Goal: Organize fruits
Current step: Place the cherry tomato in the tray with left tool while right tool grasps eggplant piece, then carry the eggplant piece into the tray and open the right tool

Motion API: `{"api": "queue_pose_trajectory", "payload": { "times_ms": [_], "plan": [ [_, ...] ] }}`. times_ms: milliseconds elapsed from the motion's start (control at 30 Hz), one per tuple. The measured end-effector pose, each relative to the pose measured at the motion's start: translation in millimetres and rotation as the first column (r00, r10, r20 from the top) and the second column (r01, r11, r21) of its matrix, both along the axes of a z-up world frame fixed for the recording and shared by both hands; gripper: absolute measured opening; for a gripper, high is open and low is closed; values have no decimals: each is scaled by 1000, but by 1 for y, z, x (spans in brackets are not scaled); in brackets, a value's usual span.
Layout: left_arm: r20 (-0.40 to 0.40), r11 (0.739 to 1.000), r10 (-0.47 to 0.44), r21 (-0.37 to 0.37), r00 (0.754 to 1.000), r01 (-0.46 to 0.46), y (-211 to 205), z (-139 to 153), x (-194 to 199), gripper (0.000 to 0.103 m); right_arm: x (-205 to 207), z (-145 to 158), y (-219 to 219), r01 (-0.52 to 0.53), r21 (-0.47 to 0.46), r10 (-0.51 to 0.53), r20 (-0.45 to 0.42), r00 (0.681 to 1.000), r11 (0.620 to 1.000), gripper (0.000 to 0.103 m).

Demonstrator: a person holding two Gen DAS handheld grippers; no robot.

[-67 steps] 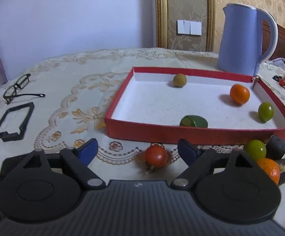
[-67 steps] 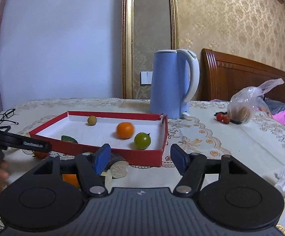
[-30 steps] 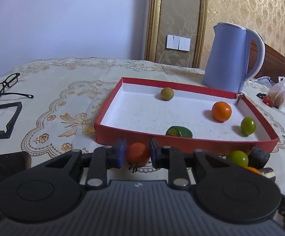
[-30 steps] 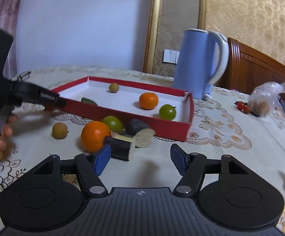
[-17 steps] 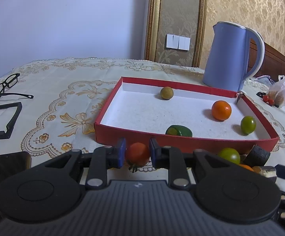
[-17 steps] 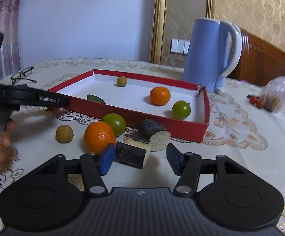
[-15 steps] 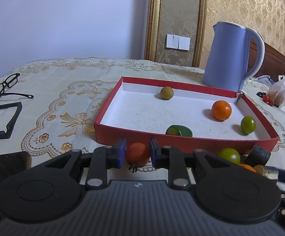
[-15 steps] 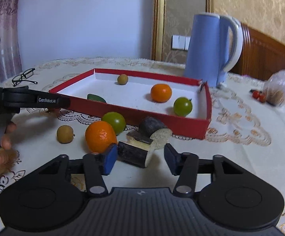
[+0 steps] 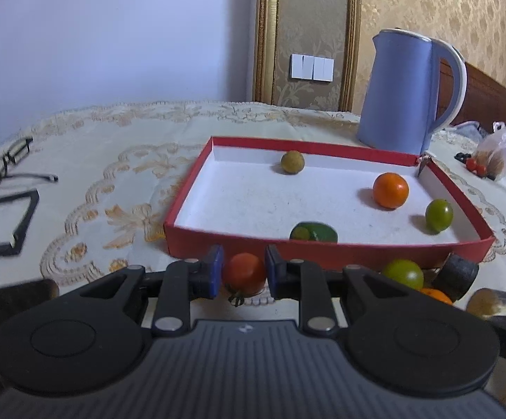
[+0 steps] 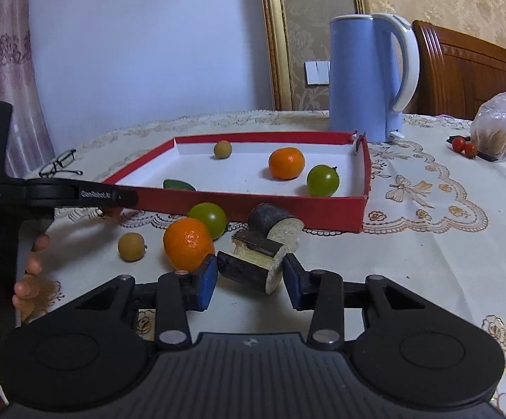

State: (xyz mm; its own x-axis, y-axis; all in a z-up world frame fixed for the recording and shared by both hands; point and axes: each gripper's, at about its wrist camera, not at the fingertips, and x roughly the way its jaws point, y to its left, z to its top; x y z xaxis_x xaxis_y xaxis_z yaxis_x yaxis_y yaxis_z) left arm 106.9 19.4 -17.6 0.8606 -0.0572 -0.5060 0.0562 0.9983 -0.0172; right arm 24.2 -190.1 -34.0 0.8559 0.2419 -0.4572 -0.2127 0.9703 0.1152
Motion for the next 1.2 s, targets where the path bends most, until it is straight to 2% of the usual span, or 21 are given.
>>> {"api": "queue_pose_trajectory", "payload": {
  "times_ms": [167,300,567,700,800,867,933,1000,1167,1200],
  "plan": [
    [17,998,-21,63,1000,20,-16,20,12,23,-8,5,-9,2,20,-3,27,1000,1000,40],
    [6,993,-24,116,1000,23,-30,28,36,23,-13,9,-16,4,43,-6,38,999,999,40],
    [-50,979,-20,203,999,30,-54,24,88,23,-15,11,-22,8,62,-11,52,999,998,40],
    [-78,979,-12,200,997,28,-59,19,108,23,-15,11,-25,7,68,-11,56,998,998,40],
    [-80,974,-2,227,997,20,-64,17,118,24,-15,12,-28,12,65,-16,59,998,998,40],
    [-78,971,5,237,997,14,-65,17,121,31,-15,12,-28,14,68,-18,61,998,998,40],
    [-61,971,14,238,998,1,-65,18,119,59,-15,12,-29,14,70,-19,63,998,997,40],
    [-41,973,5,231,999,5,-63,19,113,64,-14,12,-28,13,70,-17,66,998,997,40],
    [-41,980,4,198,999,4,-50,22,95,67,-7,16,-24,3,64,-8,72,997,998,40],
    [-41,983,10,181,999,-2,-46,23,90,73,-4,18,-23,3,64,-8,75,997,998,40]
  ]
}}
